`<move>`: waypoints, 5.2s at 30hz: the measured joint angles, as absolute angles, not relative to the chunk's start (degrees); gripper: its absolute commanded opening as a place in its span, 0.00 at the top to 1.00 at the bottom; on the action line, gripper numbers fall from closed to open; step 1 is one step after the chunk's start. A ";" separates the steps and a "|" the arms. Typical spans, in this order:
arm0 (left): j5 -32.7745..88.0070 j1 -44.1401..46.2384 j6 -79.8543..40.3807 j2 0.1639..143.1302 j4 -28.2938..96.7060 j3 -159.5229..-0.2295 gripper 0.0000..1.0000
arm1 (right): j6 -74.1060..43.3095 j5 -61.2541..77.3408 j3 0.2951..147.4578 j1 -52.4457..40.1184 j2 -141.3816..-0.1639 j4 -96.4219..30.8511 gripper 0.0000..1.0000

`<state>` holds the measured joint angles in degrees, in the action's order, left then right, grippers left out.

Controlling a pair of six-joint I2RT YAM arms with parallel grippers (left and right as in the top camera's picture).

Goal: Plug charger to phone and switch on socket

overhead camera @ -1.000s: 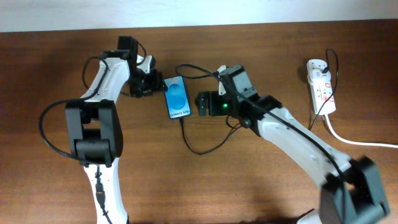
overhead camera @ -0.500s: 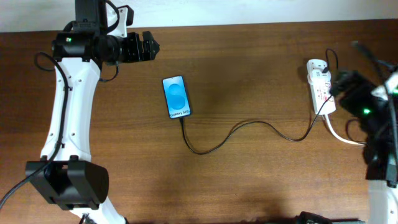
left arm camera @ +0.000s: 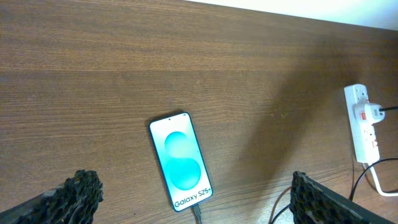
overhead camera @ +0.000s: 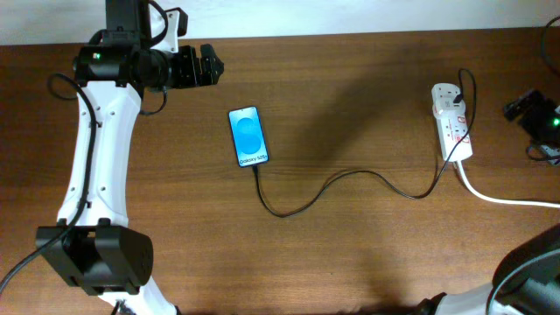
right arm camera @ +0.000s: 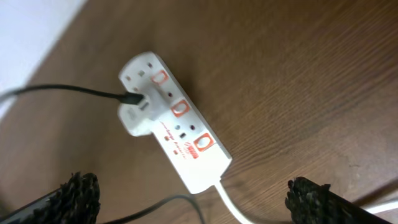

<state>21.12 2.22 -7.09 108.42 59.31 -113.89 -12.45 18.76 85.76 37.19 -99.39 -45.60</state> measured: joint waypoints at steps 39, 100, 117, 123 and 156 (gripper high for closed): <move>21.12 2.22 -7.09 108.42 59.33 -113.89 0.01 | 1.28 5.13 86.08 28.53 -121.80 -27.11 0.02; 21.12 2.22 -7.09 108.42 59.33 -113.89 0.01 | -4.54 6.81 86.06 28.12 -122.48 -26.20 0.02; 21.12 2.22 -7.09 108.42 59.33 -113.89 0.01 | -4.75 7.77 86.83 28.05 -122.56 -29.54 0.02; 21.12 2.22 -7.09 108.42 59.31 -113.89 0.01 | -5.69 5.93 87.66 27.83 -122.56 -31.05 0.02; 21.08 2.22 -7.09 108.42 59.22 -113.89 0.01 | -3.40 14.68 94.59 -1.98 -63.26 -79.37 0.02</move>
<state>21.08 2.22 -7.09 108.42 59.22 -113.89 -3.40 14.68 94.59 -1.98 -63.26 -79.37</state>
